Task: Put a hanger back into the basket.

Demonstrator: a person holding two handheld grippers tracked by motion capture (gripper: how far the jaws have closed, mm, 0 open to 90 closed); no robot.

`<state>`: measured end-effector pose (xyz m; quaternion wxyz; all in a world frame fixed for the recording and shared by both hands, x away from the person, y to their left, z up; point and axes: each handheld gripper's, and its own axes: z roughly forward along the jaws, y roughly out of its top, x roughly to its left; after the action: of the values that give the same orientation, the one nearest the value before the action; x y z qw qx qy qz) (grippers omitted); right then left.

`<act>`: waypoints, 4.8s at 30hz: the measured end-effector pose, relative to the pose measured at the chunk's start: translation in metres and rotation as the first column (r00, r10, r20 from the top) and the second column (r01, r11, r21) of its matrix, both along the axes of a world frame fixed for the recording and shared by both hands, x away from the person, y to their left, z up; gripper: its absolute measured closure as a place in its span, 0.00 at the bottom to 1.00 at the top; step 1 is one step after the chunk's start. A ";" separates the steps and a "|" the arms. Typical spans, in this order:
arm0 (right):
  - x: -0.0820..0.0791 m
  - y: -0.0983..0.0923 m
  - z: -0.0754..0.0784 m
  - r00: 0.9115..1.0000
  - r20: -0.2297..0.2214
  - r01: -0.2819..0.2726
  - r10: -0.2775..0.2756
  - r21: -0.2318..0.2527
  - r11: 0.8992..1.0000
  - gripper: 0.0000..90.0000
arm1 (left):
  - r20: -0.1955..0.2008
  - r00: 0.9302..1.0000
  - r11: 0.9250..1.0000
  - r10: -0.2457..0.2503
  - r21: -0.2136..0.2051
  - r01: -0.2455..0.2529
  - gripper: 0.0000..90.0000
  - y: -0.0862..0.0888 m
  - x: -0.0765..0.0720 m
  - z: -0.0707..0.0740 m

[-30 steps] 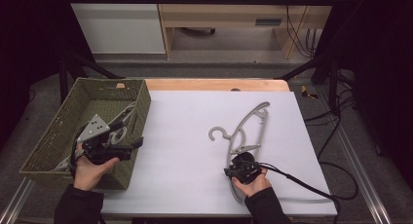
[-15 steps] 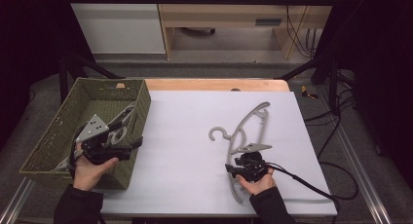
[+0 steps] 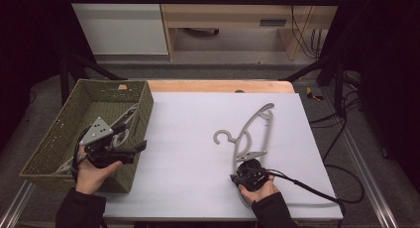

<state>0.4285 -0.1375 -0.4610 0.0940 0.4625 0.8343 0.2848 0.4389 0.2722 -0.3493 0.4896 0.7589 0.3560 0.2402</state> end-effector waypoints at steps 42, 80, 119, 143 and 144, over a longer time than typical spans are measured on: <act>0.007 -0.038 0.000 0.998 -0.024 0.053 -0.055 -0.057 0.997 0.91 | -0.007 0.999 0.998 -0.049 0.031 0.049 0.08 -0.021 -0.003 -0.005; 0.011 -0.044 0.065 0.839 0.099 -0.541 0.535 0.255 0.801 0.92 | -0.019 0.968 0.912 -0.250 0.330 0.242 0.05 -0.047 -0.004 -0.008; 0.005 -0.022 -0.003 0.794 -0.006 -0.608 0.608 -0.018 0.793 0.83 | 0.004 0.955 0.858 -0.297 0.441 0.264 0.09 -0.064 -0.014 -0.016; 0.005 -0.038 0.037 0.760 0.101 -0.649 0.642 0.176 0.740 0.92 | -0.001 0.936 0.842 -0.352 0.435 0.317 0.08 -0.061 -0.017 -0.014; 0.005 -0.039 0.040 0.758 0.107 -0.651 0.644 0.195 0.734 0.92 | -0.006 0.935 0.841 -0.355 0.435 0.322 0.08 -0.062 -0.017 -0.014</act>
<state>0.4330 -0.1768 -0.4209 -0.0492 0.1465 0.9045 0.3974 0.4219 0.2098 -0.3635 0.3582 0.8891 0.1360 0.2504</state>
